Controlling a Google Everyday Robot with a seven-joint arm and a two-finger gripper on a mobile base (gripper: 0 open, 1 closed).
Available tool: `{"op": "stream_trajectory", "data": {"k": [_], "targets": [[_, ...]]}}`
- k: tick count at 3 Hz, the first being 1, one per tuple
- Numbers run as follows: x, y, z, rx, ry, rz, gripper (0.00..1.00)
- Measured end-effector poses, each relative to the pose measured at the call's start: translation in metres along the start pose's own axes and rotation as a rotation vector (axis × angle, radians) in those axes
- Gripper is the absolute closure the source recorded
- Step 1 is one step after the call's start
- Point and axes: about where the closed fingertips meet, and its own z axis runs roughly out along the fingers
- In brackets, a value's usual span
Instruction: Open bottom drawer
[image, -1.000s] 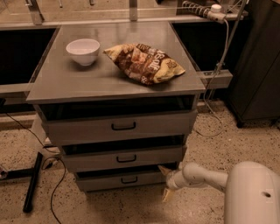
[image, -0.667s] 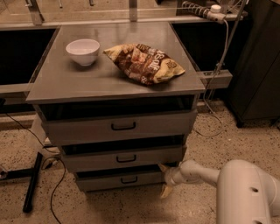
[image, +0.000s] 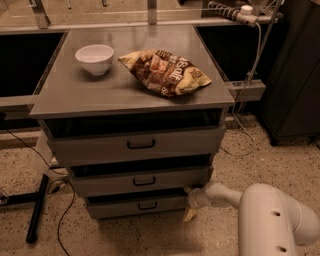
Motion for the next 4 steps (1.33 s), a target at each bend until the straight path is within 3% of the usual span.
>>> {"op": "stream_trajectory", "data": {"k": [3, 4], "targets": [[0.019, 0.004, 0.024, 0.020, 0.013, 0.008, 0.00], [0.020, 0.004, 0.025, 0.020, 0.013, 0.008, 0.15]]}}
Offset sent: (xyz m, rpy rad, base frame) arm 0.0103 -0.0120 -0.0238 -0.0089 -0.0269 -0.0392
